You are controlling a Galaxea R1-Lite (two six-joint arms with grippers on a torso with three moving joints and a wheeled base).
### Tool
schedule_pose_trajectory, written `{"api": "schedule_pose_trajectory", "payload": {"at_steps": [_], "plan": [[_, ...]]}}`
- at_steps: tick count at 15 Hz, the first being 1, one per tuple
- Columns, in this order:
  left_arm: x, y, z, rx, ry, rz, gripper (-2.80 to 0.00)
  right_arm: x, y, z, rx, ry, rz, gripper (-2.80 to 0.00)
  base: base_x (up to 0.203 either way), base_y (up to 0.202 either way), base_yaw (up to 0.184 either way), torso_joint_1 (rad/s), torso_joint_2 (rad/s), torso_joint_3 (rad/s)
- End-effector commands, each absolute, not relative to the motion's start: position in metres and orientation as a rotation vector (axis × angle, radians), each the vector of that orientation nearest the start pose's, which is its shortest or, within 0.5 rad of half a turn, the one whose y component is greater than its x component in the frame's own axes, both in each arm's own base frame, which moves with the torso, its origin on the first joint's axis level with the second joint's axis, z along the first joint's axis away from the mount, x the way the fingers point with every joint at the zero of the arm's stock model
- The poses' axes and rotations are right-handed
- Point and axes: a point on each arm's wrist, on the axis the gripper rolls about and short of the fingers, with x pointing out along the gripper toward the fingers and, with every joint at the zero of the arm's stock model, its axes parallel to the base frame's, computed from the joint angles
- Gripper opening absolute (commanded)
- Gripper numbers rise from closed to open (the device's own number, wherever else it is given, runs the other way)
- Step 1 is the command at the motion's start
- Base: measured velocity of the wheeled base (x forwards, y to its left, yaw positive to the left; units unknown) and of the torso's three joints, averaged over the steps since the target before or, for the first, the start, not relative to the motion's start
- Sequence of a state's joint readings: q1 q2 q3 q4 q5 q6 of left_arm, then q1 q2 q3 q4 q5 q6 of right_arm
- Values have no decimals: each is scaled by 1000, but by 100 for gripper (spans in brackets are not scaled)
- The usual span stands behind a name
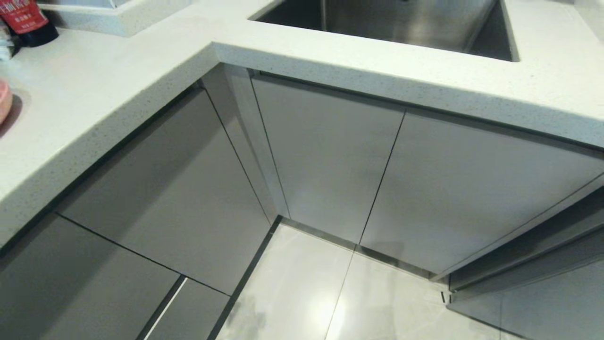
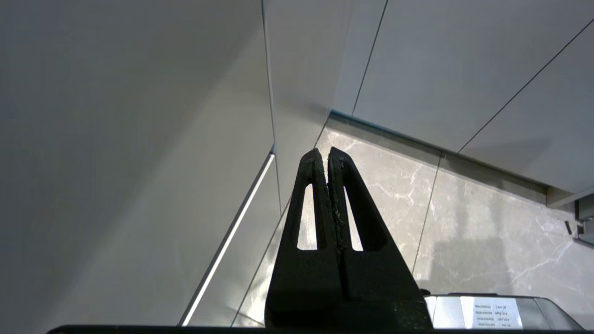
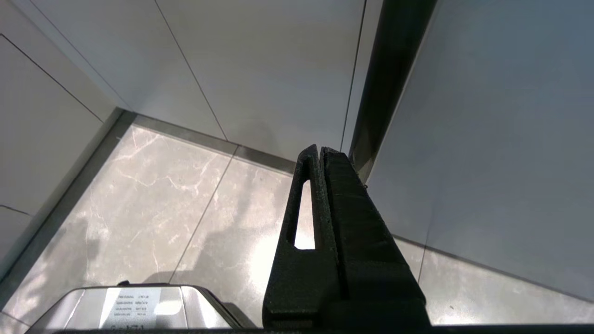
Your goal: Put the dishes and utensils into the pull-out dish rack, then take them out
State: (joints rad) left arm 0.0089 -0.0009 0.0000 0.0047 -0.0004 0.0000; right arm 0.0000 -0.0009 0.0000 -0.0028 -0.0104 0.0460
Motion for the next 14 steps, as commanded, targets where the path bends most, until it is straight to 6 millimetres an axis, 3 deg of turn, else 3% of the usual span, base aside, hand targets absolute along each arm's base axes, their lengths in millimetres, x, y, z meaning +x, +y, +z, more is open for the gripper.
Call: {"api": "schedule_pose_trajectory", "payload": {"at_steps": [1, 14], "plan": [[-23, 0, 75, 0, 5, 9, -280, -23, 0, 76, 46, -3, -11, -280, 0, 0, 0, -2, 0, 167], [-23, 0, 75, 2, 6, 9, -280, -23, 0, 76, 46, -3, -10, -280, 0, 0, 0, 3, 2, 200]]}}
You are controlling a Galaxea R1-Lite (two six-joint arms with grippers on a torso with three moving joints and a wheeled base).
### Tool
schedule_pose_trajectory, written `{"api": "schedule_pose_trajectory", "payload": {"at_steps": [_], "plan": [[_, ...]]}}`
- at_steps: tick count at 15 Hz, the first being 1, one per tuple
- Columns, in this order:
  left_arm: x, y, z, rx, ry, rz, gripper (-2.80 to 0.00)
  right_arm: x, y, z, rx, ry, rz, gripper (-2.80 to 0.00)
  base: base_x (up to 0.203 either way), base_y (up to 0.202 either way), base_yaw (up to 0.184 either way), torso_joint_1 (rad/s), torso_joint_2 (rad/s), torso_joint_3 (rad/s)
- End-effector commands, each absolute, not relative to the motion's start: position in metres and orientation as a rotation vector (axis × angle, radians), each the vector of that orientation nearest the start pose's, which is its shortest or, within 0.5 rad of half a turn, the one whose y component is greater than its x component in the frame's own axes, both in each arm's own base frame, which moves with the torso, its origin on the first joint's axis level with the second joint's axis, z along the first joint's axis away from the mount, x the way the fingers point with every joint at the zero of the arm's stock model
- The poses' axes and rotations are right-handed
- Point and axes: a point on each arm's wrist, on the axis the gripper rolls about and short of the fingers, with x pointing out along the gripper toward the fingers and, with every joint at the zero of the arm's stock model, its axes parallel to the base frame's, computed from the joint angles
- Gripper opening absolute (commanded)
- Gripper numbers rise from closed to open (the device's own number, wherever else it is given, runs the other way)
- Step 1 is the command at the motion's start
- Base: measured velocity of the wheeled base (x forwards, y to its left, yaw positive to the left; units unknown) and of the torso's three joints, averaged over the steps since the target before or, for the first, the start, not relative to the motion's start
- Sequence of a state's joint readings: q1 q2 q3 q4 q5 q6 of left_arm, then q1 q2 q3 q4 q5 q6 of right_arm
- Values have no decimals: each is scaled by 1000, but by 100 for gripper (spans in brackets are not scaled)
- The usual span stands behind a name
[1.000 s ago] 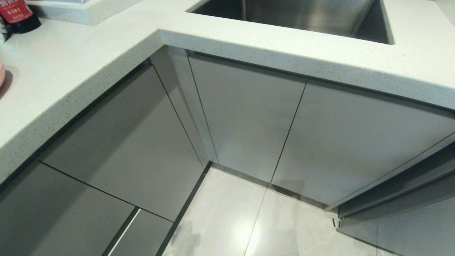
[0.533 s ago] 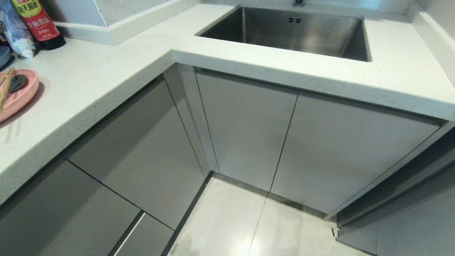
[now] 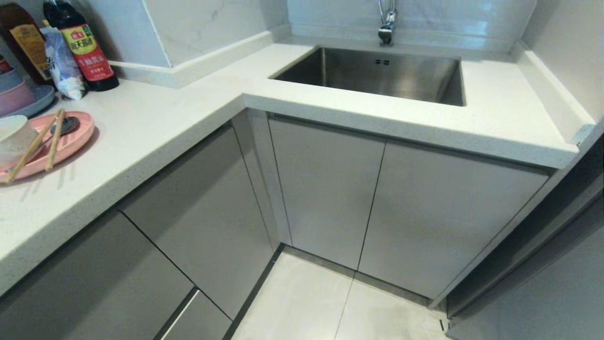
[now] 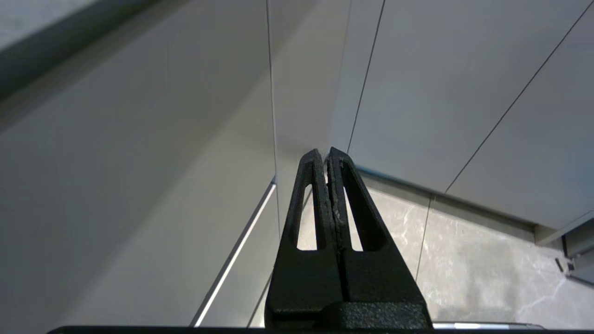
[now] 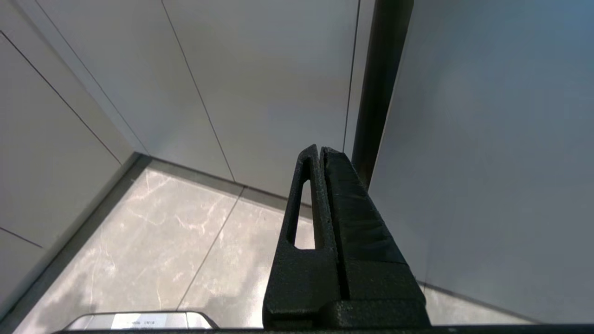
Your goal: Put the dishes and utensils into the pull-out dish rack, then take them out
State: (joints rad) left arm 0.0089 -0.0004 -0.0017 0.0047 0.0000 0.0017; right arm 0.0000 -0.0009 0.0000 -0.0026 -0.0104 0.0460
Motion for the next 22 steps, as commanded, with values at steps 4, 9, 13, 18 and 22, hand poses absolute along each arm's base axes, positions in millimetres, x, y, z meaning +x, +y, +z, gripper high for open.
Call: {"api": "schedule_pose_trajectory", "payload": {"at_steps": [4, 9, 13, 18, 22], "plan": [[-23, 0, 75, 2, 6, 9, -280, -23, 0, 76, 46, -3, -9, -280, 0, 0, 0, 4, -2, 199], [-23, 0, 75, 2, 6, 9, -280, -23, 0, 76, 46, -3, -11, -280, 0, 0, 0, 2, -1, 203], [-23, 0, 75, 2, 6, 9, -280, -23, 0, 76, 46, -3, -10, -280, 0, 0, 0, 2, 2, 201], [-23, 0, 75, 2, 6, 9, -280, -23, 0, 76, 46, -3, -11, -280, 0, 0, 0, 1, 2, 201], [-23, 0, 75, 5, 6, 9, -280, -23, 0, 76, 46, -3, -9, -280, 0, 0, 0, 4, 1, 136]]}}
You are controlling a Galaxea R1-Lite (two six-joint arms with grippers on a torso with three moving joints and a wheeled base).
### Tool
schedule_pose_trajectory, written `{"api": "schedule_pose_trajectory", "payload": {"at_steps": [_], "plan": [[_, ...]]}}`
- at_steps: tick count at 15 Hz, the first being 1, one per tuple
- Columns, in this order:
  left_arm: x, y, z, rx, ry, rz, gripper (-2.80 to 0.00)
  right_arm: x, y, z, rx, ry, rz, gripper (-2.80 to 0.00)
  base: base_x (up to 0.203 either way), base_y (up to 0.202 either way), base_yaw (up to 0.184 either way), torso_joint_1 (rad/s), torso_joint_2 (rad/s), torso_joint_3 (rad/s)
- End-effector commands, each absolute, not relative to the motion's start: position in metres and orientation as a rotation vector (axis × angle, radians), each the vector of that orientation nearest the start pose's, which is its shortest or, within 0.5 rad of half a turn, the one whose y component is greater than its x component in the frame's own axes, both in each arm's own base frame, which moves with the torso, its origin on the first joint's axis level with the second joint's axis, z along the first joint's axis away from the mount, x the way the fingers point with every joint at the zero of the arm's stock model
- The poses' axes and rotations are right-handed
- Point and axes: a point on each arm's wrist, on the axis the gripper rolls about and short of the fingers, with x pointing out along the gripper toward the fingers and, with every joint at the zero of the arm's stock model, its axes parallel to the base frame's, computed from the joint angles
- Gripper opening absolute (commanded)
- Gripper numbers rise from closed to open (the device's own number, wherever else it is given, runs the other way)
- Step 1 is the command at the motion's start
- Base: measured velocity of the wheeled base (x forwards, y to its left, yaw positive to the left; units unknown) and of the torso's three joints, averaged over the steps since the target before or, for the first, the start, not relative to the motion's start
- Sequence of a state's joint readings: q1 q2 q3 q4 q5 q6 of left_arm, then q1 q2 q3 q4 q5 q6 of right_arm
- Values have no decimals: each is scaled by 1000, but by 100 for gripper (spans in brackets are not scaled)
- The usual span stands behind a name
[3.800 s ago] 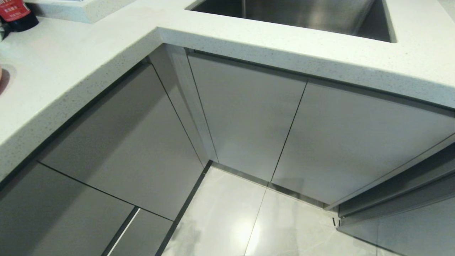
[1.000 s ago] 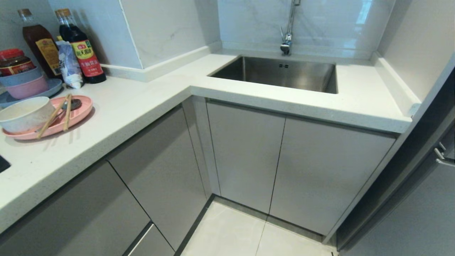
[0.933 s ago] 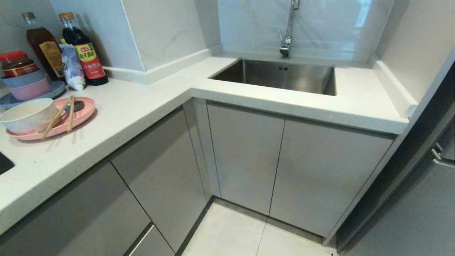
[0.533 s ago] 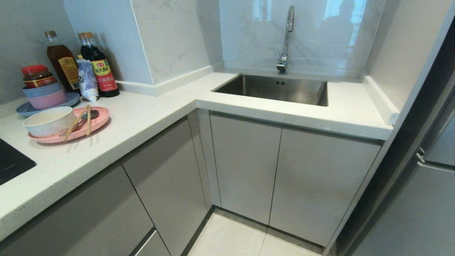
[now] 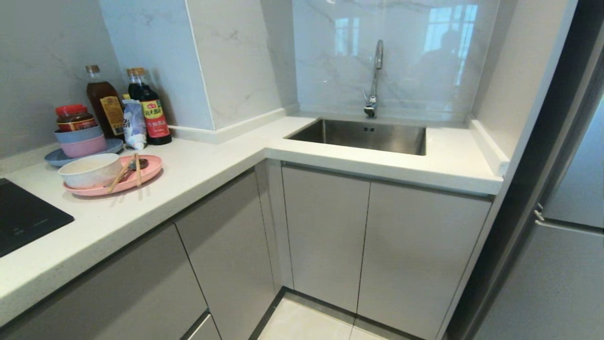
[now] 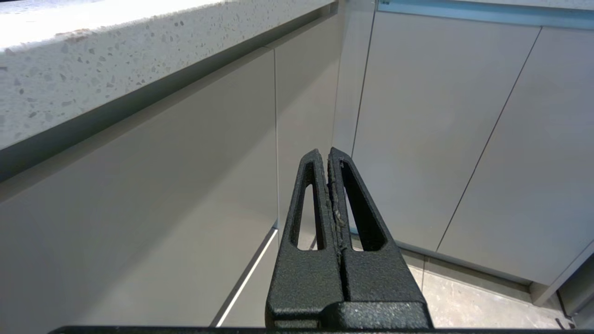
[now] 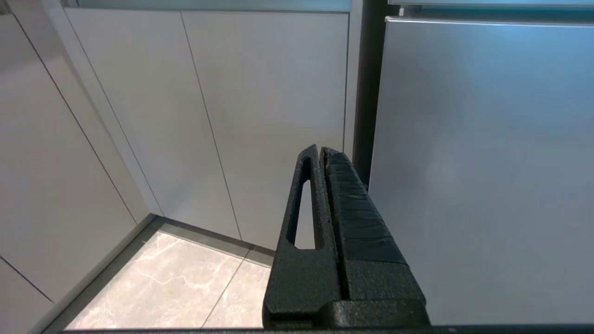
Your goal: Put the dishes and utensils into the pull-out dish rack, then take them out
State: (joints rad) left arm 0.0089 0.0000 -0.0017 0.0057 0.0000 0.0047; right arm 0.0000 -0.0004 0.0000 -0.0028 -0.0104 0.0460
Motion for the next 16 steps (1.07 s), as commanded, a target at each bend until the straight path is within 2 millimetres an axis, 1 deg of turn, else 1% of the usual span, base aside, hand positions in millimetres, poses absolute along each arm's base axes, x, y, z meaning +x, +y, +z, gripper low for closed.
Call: {"api": "schedule_pose_trajectory", "payload": {"at_steps": [1, 16], "plan": [[-23, 0, 75, 5, 6, 8, -280, -23, 0, 76, 46, -3, -11, -280, 0, 0, 0, 1, 7, 35], [-23, 0, 75, -2, 6, 9, -280, -23, 0, 76, 45, -3, -9, -280, 0, 0, 0, 0, 0, 2]]}}
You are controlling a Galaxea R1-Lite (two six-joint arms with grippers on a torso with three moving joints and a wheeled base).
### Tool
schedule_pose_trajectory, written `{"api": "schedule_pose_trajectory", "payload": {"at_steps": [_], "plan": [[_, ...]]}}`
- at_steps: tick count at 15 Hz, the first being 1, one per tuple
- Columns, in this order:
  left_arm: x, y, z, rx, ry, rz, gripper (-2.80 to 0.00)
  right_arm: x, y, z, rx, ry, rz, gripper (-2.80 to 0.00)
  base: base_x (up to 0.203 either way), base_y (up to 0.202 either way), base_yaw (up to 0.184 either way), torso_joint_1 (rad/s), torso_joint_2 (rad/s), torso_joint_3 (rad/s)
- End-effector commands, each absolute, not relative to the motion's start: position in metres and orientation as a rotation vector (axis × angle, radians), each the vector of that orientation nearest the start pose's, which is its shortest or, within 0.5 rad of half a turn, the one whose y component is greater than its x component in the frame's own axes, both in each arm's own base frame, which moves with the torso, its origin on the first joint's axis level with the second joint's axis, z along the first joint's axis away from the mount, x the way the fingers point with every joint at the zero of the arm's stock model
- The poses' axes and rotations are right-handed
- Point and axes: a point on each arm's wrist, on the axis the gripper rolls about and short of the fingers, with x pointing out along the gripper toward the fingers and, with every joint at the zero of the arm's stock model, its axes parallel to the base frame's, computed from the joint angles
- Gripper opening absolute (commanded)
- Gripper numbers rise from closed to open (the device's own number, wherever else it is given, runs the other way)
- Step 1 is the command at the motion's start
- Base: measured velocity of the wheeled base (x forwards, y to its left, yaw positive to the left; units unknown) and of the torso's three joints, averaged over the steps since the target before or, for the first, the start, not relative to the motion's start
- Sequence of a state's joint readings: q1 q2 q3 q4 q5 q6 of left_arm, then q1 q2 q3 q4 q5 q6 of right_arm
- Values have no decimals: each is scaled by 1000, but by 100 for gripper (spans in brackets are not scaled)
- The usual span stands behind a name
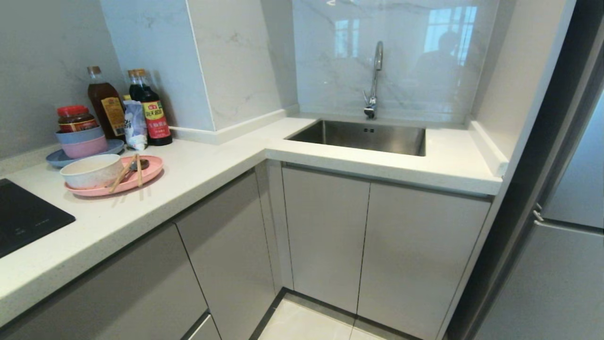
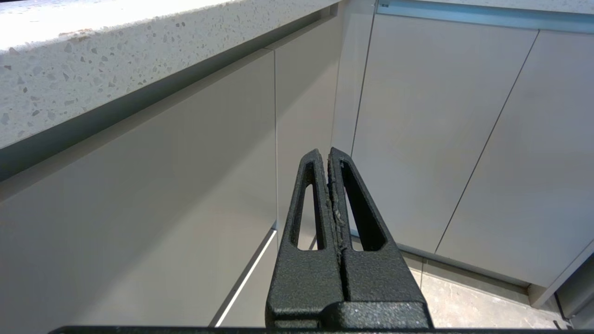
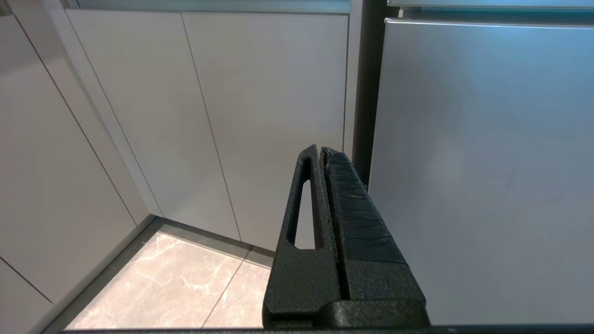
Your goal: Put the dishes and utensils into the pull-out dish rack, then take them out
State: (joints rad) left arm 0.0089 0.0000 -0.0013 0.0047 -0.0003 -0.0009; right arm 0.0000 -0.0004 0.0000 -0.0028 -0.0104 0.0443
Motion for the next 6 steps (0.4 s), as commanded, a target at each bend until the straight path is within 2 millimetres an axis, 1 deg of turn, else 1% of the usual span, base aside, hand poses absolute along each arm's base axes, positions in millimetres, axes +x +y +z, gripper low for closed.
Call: {"api": "schedule_pose_trajectory", "payload": {"at_steps": [1, 6], "plan": [[-23, 0, 75, -2, 5, 9, -280, -23, 0, 76, 46, -3, -10, -280, 0, 0, 0, 0, 0, 0], [-23, 0, 75, -2, 5, 9, -280, -23, 0, 76, 45, -3, -8, -280, 0, 0, 0, 0, 0, 0]]}}
